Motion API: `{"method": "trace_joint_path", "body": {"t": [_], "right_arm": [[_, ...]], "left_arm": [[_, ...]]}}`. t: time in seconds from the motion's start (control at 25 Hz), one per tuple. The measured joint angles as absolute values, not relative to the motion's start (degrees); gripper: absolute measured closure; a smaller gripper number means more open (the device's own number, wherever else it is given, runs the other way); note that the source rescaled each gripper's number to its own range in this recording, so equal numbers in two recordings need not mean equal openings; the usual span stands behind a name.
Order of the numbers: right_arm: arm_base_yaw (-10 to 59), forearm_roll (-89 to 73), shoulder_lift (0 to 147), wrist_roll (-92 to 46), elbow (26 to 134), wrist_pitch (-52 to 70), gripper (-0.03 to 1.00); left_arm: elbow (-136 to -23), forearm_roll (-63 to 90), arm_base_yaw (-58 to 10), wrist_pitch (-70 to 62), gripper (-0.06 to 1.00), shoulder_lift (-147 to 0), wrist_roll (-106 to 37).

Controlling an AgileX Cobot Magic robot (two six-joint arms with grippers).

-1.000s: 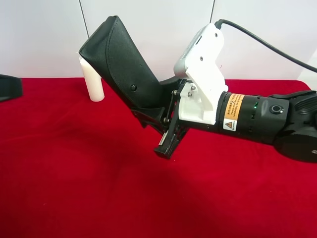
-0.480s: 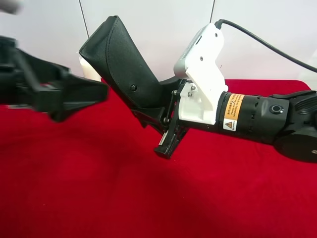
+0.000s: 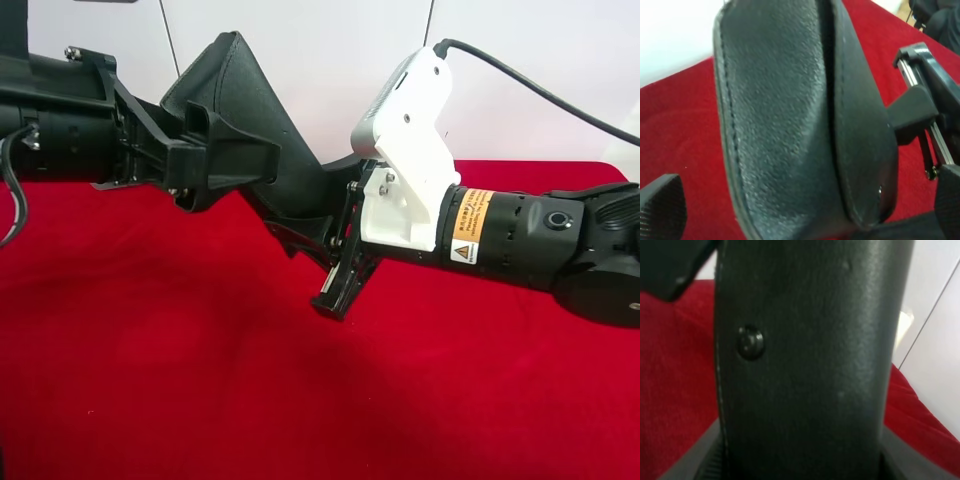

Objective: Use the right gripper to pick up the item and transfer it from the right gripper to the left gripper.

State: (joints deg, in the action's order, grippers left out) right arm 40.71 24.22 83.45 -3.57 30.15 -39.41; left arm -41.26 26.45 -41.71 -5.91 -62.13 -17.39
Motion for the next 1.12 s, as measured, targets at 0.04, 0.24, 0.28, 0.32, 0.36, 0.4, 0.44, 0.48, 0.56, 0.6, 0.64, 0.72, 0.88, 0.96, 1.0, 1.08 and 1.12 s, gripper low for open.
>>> {"method": "trace_joint_path", "body": {"t": [0.04, 0.24, 0.28, 0.32, 0.36, 0.4, 0.44, 0.48, 0.56, 0.6, 0.64, 0.72, 0.88, 0.96, 1.0, 1.08, 1.12], "right_arm": [[40.7, 24.2, 83.5, -3.6, 30.2, -39.4, 0.92], [40.7, 24.2, 83.5, -3.6, 30.2, -39.4, 0.92], [40.7, 24.2, 83.5, -3.6, 30.2, -39.4, 0.92], [40.7, 24.2, 83.5, -3.6, 30.2, -39.4, 0.92], [40.7, 24.2, 83.5, -3.6, 30.2, -39.4, 0.92], [40.7, 24.2, 83.5, -3.6, 30.2, -39.4, 0.92], [40.7, 24.2, 83.5, -3.6, 30.2, -39.4, 0.92], [40.7, 24.2, 83.5, -3.6, 30.2, -39.4, 0.92], [40.7, 24.2, 83.5, -3.6, 30.2, -39.4, 0.92], [40.7, 24.2, 83.5, -3.6, 30.2, -39.4, 0.92], [40.7, 24.2, 83.5, -3.6, 30.2, -39.4, 0.92], [40.7, 24.2, 83.5, -3.6, 30.2, -39.4, 0.92], [40.7, 24.3, 83.5, -3.6, 30.2, -39.4, 0.95], [40.7, 24.4, 83.5, -3.7, 30.2, -39.4, 0.96], [40.7, 24.5, 83.7, -3.7, 30.2, -39.5, 0.96], [40.8, 24.5, 83.7, -3.7, 30.2, -39.6, 0.97], [40.8, 24.5, 83.7, -3.7, 30.2, -39.6, 0.97]], "left_arm": [[-41.3, 26.6, -41.7, -5.2, -0.06, -62.2, -17.4], [-41.3, 27.1, -43.3, -2.4, -0.06, -62.6, -17.2], [-41.3, 27.1, -44.0, -1.7, -0.06, -62.8, -17.2], [-41.3, 27.1, -44.7, -0.7, -0.06, -63.1, -17.2], [-41.3, 27.2, -45.2, 0.0, -0.06, -63.4, -17.2], [-41.3, 27.2, -45.8, 0.8, -0.06, -63.7, -17.2], [-41.3, 27.3, -46.1, 1.4, -0.06, -63.9, -17.2], [-41.3, 27.4, -46.3, 1.8, -0.06, -64.1, -17.2], [-41.3, 27.6, -46.4, 2.3, -0.06, -64.4, -17.2], [-41.3, 27.6, -46.5, 2.6, -0.06, -64.4, -17.2], [-41.3, 27.7, -46.5, 2.7, -0.05, -64.5, -17.2], [-41.3, 27.8, -46.7, 2.7, 0.01, -64.5, -17.2], [-41.3, 27.8, -46.7, 3.2, 0.43, -64.5, -17.2], [-41.3, 27.8, -46.7, 3.5, 0.71, -64.5, -17.1], [-41.4, 28.0, -46.8, 3.5, 0.78, -64.5, -17.0], [-41.6, 28.0, -46.9, 2.8, 0.81, -64.5, -16.9], [-41.7, 28.1, -46.9, 2.7, 0.81, -64.5, -16.8]]}}
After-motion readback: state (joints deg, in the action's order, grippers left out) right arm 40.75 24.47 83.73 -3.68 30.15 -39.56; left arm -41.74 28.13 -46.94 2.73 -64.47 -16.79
